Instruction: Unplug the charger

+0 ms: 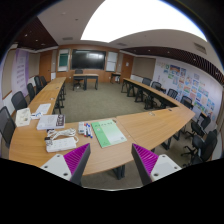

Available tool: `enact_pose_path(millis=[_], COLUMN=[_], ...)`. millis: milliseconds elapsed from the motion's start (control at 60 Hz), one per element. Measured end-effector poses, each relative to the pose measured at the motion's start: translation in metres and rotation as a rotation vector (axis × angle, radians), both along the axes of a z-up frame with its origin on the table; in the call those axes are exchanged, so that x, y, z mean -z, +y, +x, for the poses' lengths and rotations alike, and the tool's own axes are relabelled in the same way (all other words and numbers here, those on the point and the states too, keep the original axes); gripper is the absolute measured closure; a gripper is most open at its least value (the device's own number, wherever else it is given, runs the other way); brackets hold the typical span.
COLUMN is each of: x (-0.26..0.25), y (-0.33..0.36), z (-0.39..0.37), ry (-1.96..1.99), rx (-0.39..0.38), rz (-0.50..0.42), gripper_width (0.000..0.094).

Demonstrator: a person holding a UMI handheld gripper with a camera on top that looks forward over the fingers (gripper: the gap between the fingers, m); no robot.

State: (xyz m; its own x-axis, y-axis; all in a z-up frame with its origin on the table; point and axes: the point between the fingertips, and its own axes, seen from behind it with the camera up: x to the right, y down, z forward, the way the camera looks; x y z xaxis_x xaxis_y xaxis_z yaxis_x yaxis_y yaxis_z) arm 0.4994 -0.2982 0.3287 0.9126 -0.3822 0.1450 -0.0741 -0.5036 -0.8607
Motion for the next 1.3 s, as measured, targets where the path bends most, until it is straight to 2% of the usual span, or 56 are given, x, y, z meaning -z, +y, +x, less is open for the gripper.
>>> enact_pose_path(millis=[117, 233, 383, 483, 600, 700, 783, 917, 1033, 1117, 1167, 1217, 1233, 1300], x=[0.019, 0.06, 0.125, 0.17, 0.208, 0.225, 0.239, 0.257, 0.269, 0.286, 0.293, 0.299, 0.301, 0.299], y=[-0.002, -0.003, -0.002, 0.013, 0.06, 0.117, 0.171, 0.247, 0.296, 0.32, 0.329, 0.334, 0.335, 0.334], z=[-0.005, -0.013, -0.054, -0.104, -0.177, -0.235, -0.274, -0.302, -0.312, -0.309, -0.307, -0.302, -0.303, -0.303], ry=[0.016, 0.041, 0.095, 0.111, 0.127, 0.135, 0.147, 0.103, 0.104, 0.105, 0.106, 0.102, 0.105, 0.109], rx=[0.009, 0.01, -0.034, -0.106, -0.229, -0.307, -0.357, -0.393, -0.405, -0.393, -0.382, -0.37, -0.374, -0.375], rz=[-0.022, -0.06, -0.119, -0.152, -0.14, -0.095, -0.044, -0.013, 0.001, -0.023, -0.033, -0.038, -0.039, -0.023], gripper_width=[0.0081, 0.0078, 0.0087, 0.0083, 0.0081, 0.0081, 0.0081, 0.0086, 0.0168, 0.0246, 0.0336, 0.0513, 0.0546, 0.0559])
